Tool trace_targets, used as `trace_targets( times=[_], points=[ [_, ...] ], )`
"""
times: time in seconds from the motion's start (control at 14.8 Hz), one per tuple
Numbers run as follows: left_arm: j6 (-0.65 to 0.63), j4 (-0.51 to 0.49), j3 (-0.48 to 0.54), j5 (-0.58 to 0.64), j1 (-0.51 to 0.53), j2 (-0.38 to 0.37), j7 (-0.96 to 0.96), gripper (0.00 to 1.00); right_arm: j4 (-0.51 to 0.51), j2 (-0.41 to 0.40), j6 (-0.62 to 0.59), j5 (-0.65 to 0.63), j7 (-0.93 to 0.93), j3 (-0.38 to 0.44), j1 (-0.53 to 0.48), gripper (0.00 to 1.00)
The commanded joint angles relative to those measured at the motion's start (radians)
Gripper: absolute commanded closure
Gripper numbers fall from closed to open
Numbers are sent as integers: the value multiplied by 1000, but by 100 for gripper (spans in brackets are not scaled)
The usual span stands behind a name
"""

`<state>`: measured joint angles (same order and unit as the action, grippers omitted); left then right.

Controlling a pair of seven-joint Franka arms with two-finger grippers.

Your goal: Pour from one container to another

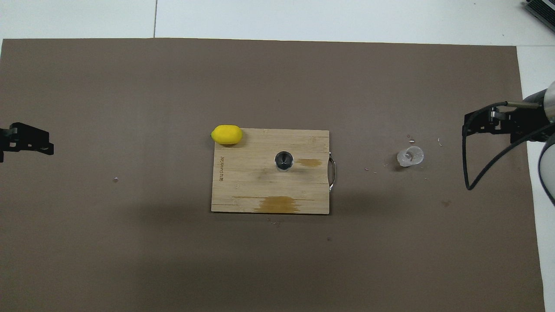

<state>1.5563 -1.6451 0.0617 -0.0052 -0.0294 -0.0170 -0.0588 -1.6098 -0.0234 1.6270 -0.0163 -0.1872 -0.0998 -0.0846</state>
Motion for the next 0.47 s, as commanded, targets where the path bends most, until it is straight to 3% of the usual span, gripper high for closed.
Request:
trace_targets(
  times=[0.0, 0.41],
  points=[
    [24, -38, 0, -15, -3, -32, -9, 0, -21, 16, -6, -7, 28, -6, -4, 1],
    [50, -39, 0, -15, -10, -34, -10, 0, -25, 22, -19, -5, 3, -6, 3, 1]
  ],
)
